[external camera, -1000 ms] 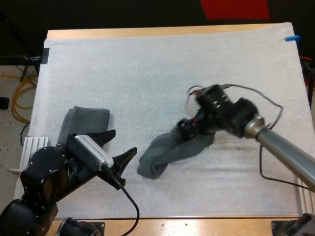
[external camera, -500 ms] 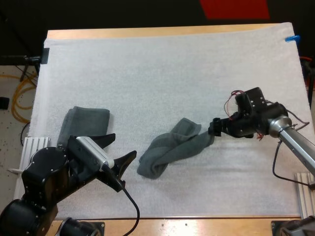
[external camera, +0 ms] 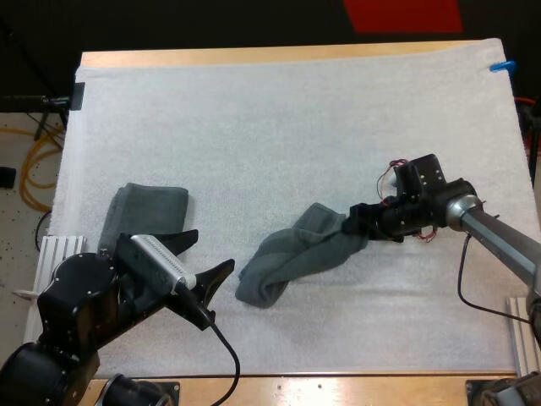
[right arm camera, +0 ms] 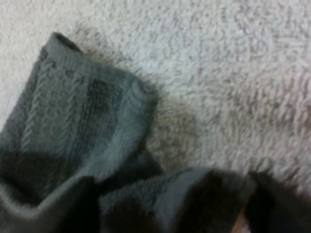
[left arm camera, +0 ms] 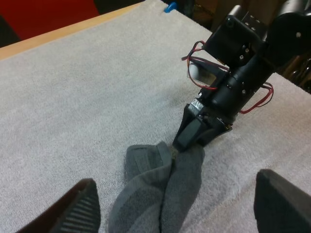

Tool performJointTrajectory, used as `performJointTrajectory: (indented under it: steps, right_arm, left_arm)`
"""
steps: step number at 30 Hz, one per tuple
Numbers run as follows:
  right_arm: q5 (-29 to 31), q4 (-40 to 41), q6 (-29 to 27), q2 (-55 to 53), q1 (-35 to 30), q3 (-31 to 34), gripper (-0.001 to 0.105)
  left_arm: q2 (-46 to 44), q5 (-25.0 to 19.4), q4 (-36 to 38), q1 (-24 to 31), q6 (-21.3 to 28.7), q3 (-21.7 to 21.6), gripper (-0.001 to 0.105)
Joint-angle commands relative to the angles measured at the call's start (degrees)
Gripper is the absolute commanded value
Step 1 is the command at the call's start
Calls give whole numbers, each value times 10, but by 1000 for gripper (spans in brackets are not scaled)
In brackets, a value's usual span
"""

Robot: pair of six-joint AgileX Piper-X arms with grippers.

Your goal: Pick towel from pile fold and stack

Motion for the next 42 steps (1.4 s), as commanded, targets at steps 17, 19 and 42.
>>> performJointTrajectory:
  steps: [17,19,42]
  right_arm:
    - [95,0,-49,-131,0,-14,0]
    - [136,0,-54,-167,0,-27,0]
    - [262,85,-180,-300,71,-202,0]
  left_arm:
    - [0,3,-1,-3,-4,-4,65]
    - [0,3,-1,-3,-4,-4,65]
    - [0,3,-1,-3,-4,-4,65]
